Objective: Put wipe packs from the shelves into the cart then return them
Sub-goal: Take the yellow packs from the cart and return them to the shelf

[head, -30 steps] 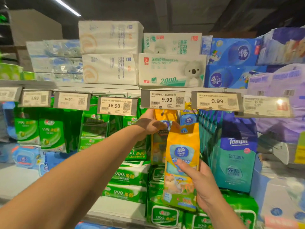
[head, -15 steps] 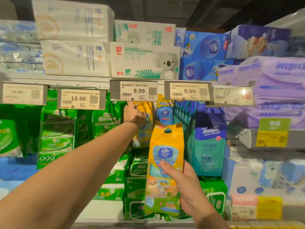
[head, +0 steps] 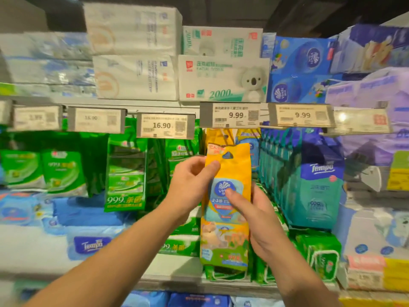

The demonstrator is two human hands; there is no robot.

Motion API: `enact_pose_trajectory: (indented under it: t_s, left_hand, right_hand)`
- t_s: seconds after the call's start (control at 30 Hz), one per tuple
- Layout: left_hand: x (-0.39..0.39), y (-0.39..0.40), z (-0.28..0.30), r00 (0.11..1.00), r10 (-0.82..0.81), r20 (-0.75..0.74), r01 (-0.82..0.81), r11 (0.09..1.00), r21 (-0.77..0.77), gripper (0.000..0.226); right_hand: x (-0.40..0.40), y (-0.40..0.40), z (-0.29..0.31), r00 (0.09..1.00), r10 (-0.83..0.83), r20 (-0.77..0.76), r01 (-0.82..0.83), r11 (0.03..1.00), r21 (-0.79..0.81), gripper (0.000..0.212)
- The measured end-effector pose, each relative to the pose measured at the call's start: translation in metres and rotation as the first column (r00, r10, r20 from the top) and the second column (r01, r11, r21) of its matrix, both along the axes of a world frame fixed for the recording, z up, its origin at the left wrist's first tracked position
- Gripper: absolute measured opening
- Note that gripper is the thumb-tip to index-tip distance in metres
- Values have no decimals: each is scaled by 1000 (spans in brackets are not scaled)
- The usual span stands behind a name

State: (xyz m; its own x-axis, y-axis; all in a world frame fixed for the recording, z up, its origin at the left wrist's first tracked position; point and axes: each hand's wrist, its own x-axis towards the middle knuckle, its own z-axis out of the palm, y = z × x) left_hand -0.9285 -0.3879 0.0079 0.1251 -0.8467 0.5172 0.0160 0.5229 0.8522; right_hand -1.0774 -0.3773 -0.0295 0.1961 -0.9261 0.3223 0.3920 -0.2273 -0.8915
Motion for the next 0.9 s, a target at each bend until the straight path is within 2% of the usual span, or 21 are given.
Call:
enact_pose_trajectory:
  t_s: [0.1, 0.17, 0.2, 0.3, 0.43, 0.6, 0.73, 0.8, 0.87, 0.9]
  left_hand:
    - [-2, 10, -3, 998, 19, 60, -11, 991, -131, 13]
    - [-6, 16, -2, 997, 40, 61, -28, 982, -187, 18]
    - [-7, 17, -1, 998, 51, 39, -42, 978, -202, 19]
    - [-10, 16, 5, 996, 88, -19, -90, 972, -215, 16]
    - [-13, 9, 12, 992, 112, -51, -121, 966, -226, 11]
    - [-16, -4, 15, 983, 167, -80, -179, 967, -183, 9]
    - [-10, -24, 13, 970, 243, 10, -242, 968, -74, 18]
    - [-6, -37, 16, 959, 284, 26, -284, 959, 1, 15]
    - [-4, -48, 25, 940, 327, 101, -331, 943, 32, 15]
    - [-3, -52, 30, 927, 338, 161, -349, 936, 42, 23]
  right_hand:
    - [4, -2, 27, 988, -66, 136, 73, 996, -43, 34]
    - [5, -4, 48, 980, -143, 142, 157, 983, -96, 12]
    - [5, -6, 56, 979, -168, 117, 182, 975, -124, 9]
    - [8, -12, 74, 983, -177, 43, 182, 966, -182, 9]
    - [7, -22, 88, 983, -182, 5, 181, 970, -165, 6]
    - [11, -39, 91, 974, -226, -20, 218, 958, -185, 17]
    - [19, -67, 86, 941, -323, -102, 301, 935, -189, 13]
    - [23, -83, 84, 917, -369, -150, 340, 921, -189, 21]
    - [26, -100, 85, 872, -442, -208, 400, 891, -215, 26]
    - [28, -108, 87, 829, -494, -262, 440, 865, -241, 29]
